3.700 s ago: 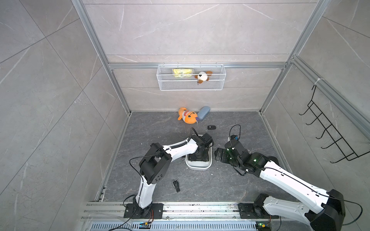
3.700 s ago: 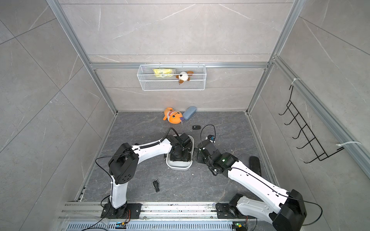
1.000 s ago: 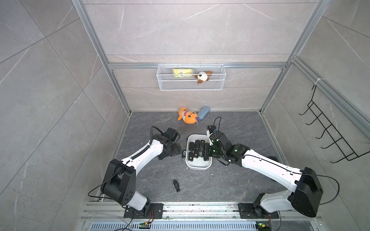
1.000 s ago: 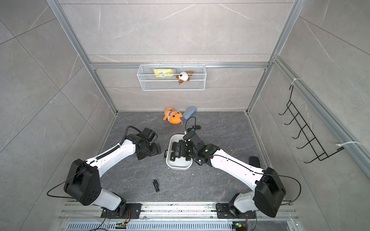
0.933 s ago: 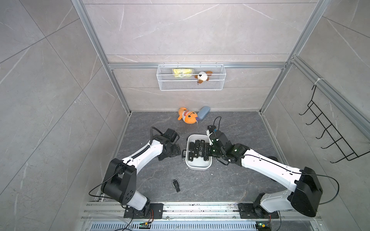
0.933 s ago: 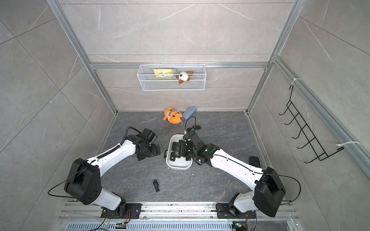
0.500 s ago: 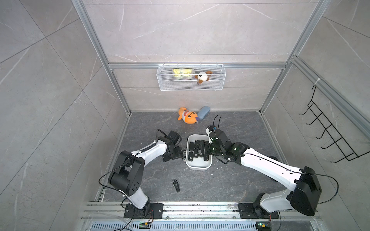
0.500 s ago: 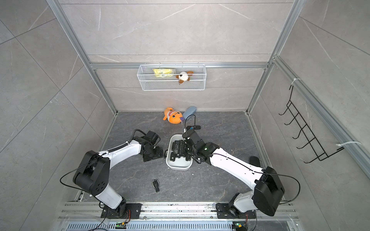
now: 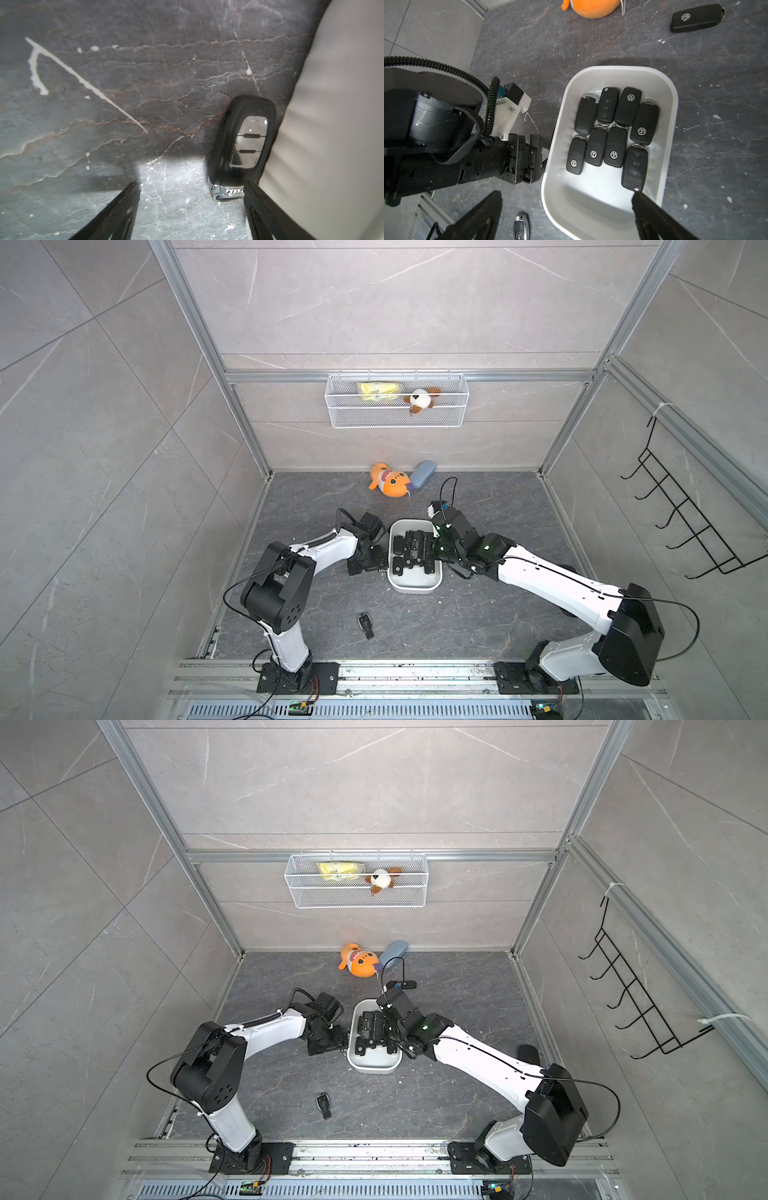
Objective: Place the car key into the storage box
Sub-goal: Pick up the car key from the center of the board.
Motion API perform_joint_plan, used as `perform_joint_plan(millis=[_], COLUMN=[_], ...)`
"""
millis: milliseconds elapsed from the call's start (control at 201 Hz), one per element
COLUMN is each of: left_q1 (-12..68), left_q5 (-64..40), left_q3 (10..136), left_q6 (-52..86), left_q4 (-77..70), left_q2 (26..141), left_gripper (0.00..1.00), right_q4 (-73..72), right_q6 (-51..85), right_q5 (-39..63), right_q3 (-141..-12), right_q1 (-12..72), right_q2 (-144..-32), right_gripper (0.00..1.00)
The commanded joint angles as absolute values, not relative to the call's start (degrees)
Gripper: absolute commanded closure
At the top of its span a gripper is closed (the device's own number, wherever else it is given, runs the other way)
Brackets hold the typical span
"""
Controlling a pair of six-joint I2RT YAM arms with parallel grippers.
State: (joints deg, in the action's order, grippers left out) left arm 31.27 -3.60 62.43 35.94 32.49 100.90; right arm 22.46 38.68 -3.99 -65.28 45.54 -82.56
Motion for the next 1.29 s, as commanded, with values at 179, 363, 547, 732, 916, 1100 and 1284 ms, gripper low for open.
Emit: perform_joint_plan(millis=[179,363,547,732,916,1100,1284], left_q1=[32.35,32.85,33.31,33.63,33.59,33.64,33.61], left_q5=[-3.98,-2.71,-1.47,-0.61,0.64,2.92,2.94], left_q3=[68.21,70.34,72.37,73.3,72.28,71.99,70.57], left_q6=[34.7,34.45,35.06,35.67,36.1,36.85,38.31], left_q4=[32.96,34.27,36.29,37.01,37.55,40.55,41.55], left_q2=[105.05,107.29,110.13,112.35,112.5,111.6,110.68], left_gripper=[0.19,0.2,0.24,0.33,0.47,0.49,0.49], right_q4=[24.08,24.48,24.46,24.68,24.61,24.35,23.58], right_q6=[37.43,37.44,37.54,37.5,37.39,37.66,38.12], right_q5=[-6.5,-6.95,-7.11,-6.99,-6.33,-5.89,-5.28], right_q3=[-66.18,-65.74,-65.5,-65.39,-64.97,-64.62,-63.91], right_q1=[45.97,45.86,45.88,45.88,45.88,45.88,45.87], right_q2=[-82.8,-82.63,-82.53,-82.46,-82.27,-82.09,-82.01], right_gripper=[0.0,0.0,0.01,0.0,0.0,0.0,0.0])
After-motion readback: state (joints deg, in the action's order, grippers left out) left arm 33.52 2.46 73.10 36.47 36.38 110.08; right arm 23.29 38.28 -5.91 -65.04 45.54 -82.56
